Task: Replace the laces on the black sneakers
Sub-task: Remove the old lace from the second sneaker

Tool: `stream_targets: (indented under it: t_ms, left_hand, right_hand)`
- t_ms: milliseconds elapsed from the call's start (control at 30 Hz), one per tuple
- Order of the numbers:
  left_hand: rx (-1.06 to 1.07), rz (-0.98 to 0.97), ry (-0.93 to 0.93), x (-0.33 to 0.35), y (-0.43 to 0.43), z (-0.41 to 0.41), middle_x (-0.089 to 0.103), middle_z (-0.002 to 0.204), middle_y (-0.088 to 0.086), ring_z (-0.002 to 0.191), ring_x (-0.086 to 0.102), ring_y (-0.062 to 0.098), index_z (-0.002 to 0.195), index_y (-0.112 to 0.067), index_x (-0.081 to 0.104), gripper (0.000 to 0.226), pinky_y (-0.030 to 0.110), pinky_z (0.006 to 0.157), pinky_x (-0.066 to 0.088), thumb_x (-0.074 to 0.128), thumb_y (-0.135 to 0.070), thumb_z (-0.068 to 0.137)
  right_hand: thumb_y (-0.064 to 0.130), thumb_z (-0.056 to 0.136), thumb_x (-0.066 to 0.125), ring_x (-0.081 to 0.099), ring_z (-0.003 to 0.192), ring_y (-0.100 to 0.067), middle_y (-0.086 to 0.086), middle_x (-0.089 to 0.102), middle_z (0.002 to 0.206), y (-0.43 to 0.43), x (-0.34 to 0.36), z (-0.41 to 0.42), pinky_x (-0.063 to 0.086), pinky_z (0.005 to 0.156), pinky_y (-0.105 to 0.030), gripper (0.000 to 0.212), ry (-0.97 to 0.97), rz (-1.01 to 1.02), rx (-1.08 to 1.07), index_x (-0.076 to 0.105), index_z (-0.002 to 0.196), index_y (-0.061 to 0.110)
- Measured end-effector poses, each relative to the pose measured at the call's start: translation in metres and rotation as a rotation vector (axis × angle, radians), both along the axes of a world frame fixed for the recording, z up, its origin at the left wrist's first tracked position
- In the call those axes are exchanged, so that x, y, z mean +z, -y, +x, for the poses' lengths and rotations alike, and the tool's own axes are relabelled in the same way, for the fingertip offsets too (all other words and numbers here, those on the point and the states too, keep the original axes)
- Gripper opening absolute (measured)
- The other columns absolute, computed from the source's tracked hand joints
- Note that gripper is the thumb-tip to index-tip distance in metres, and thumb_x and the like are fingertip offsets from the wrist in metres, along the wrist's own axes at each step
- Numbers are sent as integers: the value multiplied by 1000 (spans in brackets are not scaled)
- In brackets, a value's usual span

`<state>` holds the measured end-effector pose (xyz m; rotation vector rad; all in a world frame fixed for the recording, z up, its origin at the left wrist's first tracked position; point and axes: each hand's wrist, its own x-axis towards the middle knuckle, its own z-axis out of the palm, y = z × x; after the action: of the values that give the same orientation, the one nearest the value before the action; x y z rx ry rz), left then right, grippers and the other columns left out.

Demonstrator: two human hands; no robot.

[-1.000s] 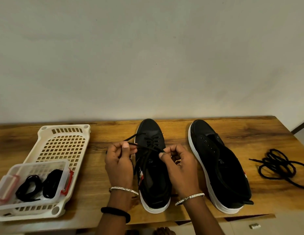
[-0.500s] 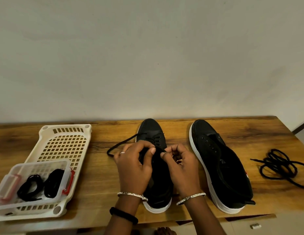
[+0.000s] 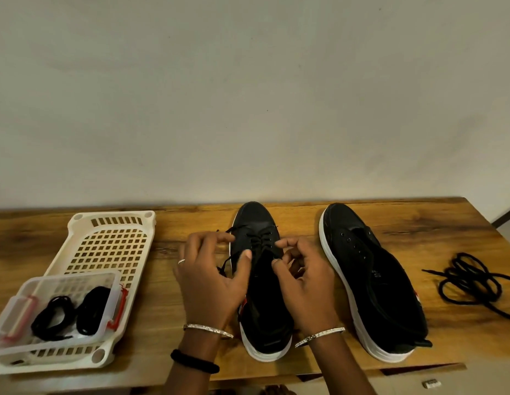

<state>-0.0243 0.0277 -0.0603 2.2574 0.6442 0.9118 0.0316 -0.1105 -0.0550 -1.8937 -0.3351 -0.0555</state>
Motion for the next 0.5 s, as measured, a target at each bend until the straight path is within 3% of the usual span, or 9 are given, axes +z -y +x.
stream_targets:
  t_ms: [100, 200, 300, 400, 500]
  left_hand:
    - [-84, 221, -81, 2, 5, -5, 50, 86, -16, 84, 47, 9, 84, -29, 61, 27, 33, 74, 30, 63, -53, 73]
    - [-147, 303, -115, 0, 5, -7, 40, 72, -20, 70, 46, 9, 80, -30, 57, 18, 32, 70, 31, 62, -47, 74]
    - [-160, 261, -118, -2, 6, -9, 48, 62, -16, 58, 49, 5, 79, -29, 59, 18, 28, 67, 37, 76, -34, 76]
    - [-165, 146, -85, -4, 8, -9, 54, 60, -13, 51, 51, 2, 78, -25, 62, 19, 28, 47, 47, 81, -24, 77]
    - [-172, 65, -43, -5, 6, -9, 57, 60, -13, 51, 53, 1, 78, -21, 65, 15, 29, 43, 49, 80, -21, 81]
  right_hand:
    - [24, 81, 64, 57, 88, -4, 21, 57, 99, -5, 0, -1, 48, 71, -19, 23, 160, -128, 41, 69, 103, 31]
    - [29, 90, 58, 58, 94, -4, 19, 61, 100, -8, -2, 0, 51, 76, -27, 17, 225, -145, 60, 71, 102, 29]
    - [26, 93, 55, 60, 93, -5, 14, 66, 98, -10, -5, 0, 53, 77, -32, 18, 268, -192, 49, 70, 103, 27]
    - [32, 88, 56, 58, 91, -9, 14, 65, 98, -14, -5, 1, 52, 77, -36, 22, 299, -343, 69, 68, 106, 30]
    - [31, 85, 68, 58, 89, -13, 13, 65, 95, -18, -2, 0, 52, 77, -39, 24, 343, -497, 81, 66, 109, 32]
